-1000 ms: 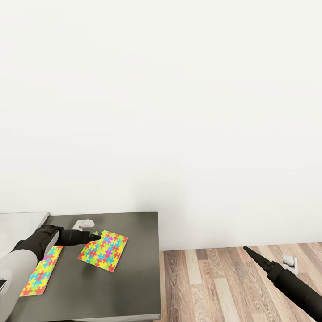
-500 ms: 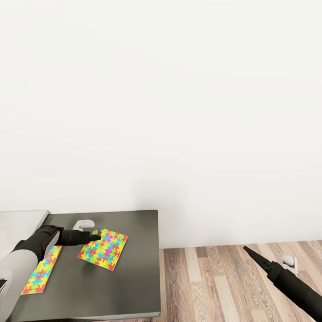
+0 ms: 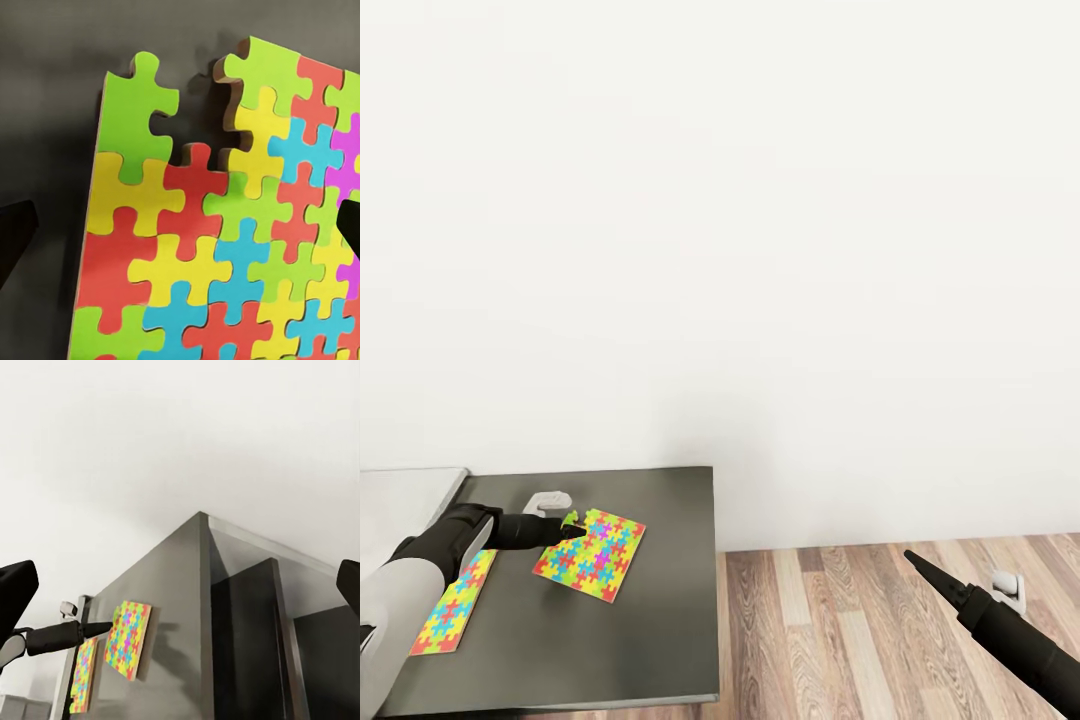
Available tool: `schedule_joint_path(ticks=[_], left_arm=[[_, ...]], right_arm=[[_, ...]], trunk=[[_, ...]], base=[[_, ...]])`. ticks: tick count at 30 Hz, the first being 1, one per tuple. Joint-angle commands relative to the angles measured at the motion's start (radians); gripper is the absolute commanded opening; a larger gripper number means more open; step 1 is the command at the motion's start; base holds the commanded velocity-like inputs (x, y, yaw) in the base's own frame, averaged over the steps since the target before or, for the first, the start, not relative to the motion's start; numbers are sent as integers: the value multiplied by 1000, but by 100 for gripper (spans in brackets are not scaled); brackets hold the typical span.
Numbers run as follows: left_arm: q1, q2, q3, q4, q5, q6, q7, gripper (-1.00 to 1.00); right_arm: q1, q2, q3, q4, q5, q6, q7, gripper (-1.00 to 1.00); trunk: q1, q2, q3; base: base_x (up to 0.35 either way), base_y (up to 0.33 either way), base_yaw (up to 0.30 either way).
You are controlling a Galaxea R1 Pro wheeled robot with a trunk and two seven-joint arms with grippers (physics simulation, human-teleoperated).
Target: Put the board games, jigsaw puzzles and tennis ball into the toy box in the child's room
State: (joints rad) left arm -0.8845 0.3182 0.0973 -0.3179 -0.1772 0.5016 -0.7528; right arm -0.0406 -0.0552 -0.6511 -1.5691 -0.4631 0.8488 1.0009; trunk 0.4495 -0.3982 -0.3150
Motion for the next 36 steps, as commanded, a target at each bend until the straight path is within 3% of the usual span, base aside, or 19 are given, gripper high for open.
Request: schedule_joint_path(ticks=[1, 36], left_arm=[[-1, -1, 9, -1, -10, 6, -7, 100], [1, -1, 9, -1, -11, 6, -9, 100]], right_arm=[[-1, 0, -1, 0, -2, 5, 2, 100], [-1, 0, -1, 0, -2, 5, 4, 100]], trunk=[[1, -2, -2], [1, -2, -2]], base=[[0, 0, 0], [0, -120, 0]])
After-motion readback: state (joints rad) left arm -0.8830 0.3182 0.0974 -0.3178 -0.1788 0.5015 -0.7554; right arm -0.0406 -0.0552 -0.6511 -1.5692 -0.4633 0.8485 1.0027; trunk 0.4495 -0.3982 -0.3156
